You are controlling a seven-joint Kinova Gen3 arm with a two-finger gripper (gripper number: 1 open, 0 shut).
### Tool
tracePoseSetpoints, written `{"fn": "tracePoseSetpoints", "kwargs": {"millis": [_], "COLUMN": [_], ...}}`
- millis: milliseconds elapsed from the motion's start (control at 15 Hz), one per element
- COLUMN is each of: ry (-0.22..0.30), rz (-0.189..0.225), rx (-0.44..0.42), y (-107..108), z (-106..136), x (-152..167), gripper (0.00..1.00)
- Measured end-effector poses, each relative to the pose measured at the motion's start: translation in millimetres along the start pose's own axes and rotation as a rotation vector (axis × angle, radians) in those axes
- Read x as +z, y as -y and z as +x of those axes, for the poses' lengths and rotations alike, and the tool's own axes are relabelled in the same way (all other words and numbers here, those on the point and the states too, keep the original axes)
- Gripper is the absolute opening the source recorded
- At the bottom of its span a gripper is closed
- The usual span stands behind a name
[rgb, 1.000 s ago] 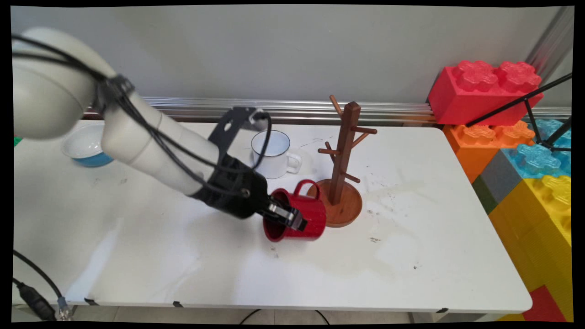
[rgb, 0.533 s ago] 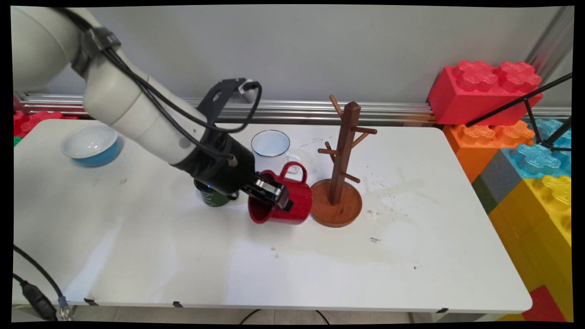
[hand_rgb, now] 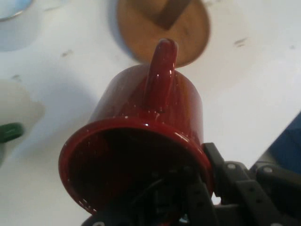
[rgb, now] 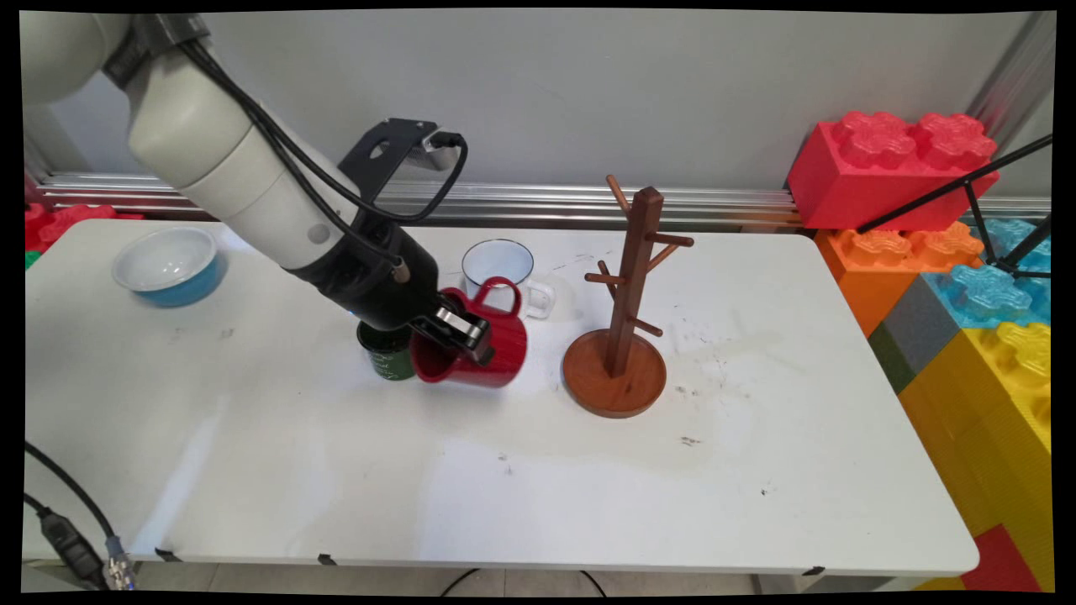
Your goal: Place the picked object on the table
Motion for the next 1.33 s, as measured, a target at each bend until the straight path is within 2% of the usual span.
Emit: {"fn": "tracePoseSetpoints", "kwargs": {"millis": [200,400,733,933,1333], "ry": [0.035,0.072,0.138,0.197,0.274], "rz": [0.093,0.151,0.216,0.269,0.324], "rx": [0.009,0.017,0.042,0.061,0.070], "y": [-2,-6,-11,-14,-20], "z": [4,3,-1,-3,4], "x": [-2,0,6,14,37], "gripper": [0.00,0.00,0.00,0.00,0.00]}}
